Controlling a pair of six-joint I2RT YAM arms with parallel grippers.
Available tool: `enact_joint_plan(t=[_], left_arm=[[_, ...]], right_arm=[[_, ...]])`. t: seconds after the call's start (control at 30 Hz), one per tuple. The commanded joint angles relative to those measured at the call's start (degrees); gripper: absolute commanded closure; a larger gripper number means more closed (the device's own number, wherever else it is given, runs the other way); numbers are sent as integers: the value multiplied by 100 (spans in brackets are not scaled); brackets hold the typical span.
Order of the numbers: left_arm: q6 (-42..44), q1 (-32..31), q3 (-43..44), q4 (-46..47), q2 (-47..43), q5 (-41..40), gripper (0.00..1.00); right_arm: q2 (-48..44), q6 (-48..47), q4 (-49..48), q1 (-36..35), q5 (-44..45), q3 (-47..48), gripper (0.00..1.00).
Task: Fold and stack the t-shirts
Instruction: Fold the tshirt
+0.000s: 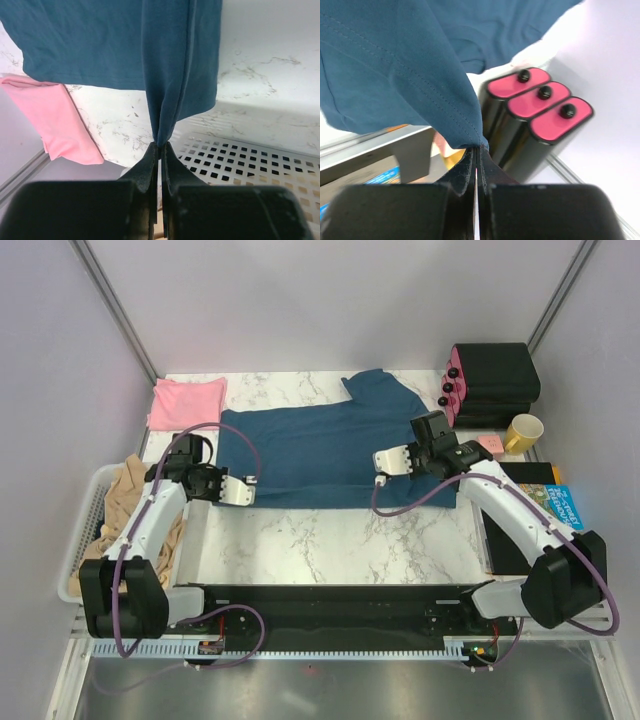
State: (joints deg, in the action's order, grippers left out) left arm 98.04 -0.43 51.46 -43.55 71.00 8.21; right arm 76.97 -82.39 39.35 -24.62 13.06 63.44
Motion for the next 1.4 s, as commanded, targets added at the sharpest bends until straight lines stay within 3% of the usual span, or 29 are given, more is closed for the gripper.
enact_joint_plan(t=[0.0,0.5,1.37], left_arm=[[110,34,145,347,159,146,98],[-215,34,31,1419,748,-109,98],[-426,34,-286,2183,1153,-337,98]], right_arm=[[178,-181,-560,98,56,371,100],[907,-181,-1465,116,-76,476,100],[1707,-111,-2353,124,74,705,100]])
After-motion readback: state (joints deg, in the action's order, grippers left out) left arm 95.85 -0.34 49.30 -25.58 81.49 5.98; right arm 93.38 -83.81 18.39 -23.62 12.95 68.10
